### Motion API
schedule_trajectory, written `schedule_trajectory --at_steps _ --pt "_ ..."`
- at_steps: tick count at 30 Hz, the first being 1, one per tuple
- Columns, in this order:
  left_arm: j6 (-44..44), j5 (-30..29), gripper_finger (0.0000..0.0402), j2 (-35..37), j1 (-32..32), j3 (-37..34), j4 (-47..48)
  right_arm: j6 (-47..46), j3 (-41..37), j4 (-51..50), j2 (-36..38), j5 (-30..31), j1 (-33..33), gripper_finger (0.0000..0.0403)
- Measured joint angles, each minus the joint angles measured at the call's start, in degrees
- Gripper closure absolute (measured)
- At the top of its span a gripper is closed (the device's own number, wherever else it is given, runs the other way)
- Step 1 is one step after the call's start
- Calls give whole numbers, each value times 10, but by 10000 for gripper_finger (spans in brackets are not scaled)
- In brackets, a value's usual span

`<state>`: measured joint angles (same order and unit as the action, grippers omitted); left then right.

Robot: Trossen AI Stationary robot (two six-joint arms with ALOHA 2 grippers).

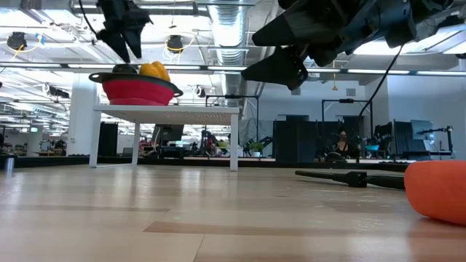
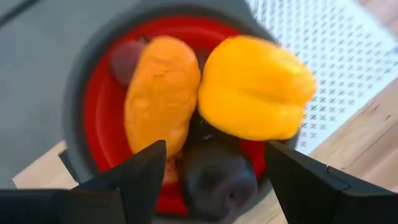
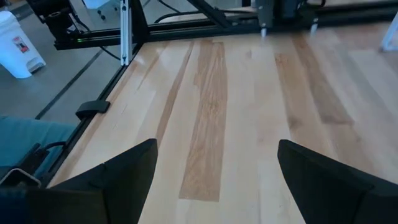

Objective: Pick & Place Fruit
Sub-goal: Put the orange into the red strainer bowl on the shelf

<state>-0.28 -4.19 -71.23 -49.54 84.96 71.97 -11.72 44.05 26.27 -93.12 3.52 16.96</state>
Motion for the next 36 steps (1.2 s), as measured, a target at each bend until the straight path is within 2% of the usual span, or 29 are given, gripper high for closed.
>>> schedule_trajectory --at_steps 7,9,12,16,20,23,28,36 --pt "-18 0 150 92 41 2 -3 58 0 10 14 74 42 76" --pt "-31 4 154 123 70 2 -8 60 0 -1 30 85 61 76" --pt "-53 42 162 160 128 0 -35 47 0 -38 53 85 88 76" --pt "-82 111 173 205 225 -42 -135 34 0 -75 62 82 111 76" --pt "-94 137 183 236 336 -123 -274 25 0 -132 42 26 138 76" --pt "-94 137 189 242 411 -188 -371 -1 0 -166 19 13 165 76" --pt "-94 137 196 226 505 -285 -515 -20 0 -166 -40 21 188 83" --pt "-92 112 204 151 605 -404 -693 -59 13 -153 -121 37 190 139"
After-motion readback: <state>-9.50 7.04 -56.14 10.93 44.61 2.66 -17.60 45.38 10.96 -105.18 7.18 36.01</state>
